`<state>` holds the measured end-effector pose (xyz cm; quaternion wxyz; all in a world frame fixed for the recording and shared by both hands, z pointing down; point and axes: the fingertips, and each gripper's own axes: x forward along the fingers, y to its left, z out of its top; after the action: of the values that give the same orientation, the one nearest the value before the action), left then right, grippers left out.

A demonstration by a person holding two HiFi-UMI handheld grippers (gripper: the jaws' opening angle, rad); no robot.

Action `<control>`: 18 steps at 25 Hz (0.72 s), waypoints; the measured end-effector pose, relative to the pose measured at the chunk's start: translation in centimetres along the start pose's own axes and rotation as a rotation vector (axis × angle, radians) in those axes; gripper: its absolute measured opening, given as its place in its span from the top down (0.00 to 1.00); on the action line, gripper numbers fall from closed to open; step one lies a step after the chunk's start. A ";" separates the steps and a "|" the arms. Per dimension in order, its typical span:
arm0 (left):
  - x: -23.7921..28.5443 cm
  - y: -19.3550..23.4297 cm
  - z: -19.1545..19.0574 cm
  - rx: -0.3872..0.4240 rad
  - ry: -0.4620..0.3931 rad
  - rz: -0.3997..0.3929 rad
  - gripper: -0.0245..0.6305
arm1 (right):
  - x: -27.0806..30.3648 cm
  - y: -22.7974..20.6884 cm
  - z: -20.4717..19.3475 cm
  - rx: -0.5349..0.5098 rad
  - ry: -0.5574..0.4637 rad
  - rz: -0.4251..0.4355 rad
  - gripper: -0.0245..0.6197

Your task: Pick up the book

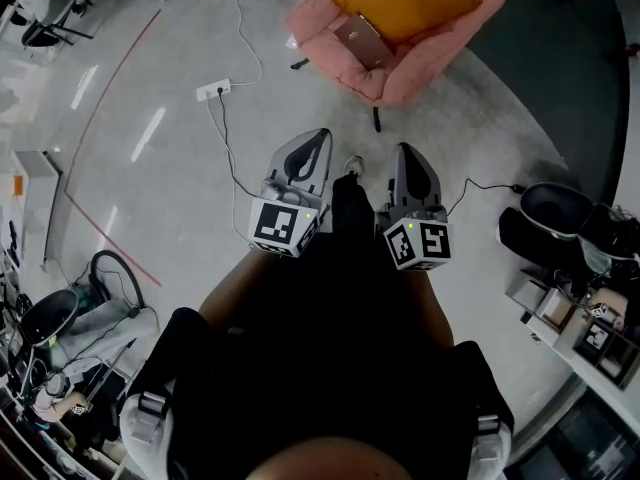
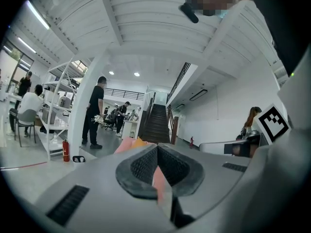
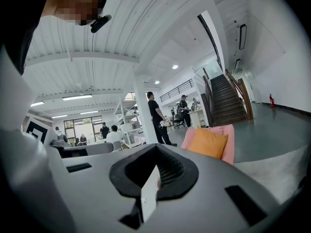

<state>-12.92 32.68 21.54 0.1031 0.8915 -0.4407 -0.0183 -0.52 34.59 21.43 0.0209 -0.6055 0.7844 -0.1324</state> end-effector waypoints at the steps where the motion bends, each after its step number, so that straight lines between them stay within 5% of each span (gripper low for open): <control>1: 0.9 0.0 0.1 0.003 0.002 -0.002 0.95 | 0.6 -0.6 0.3 0.002 -0.002 0.000 0.96; 18: 15.0 0.5 2.3 0.042 0.023 0.028 0.95 | 9.7 -11.1 4.0 0.034 -0.005 0.031 0.96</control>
<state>-4.40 20.15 20.29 0.0895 0.8873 -0.4523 0.0025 8.15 22.06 21.44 0.0352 -0.5931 0.7914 -0.1437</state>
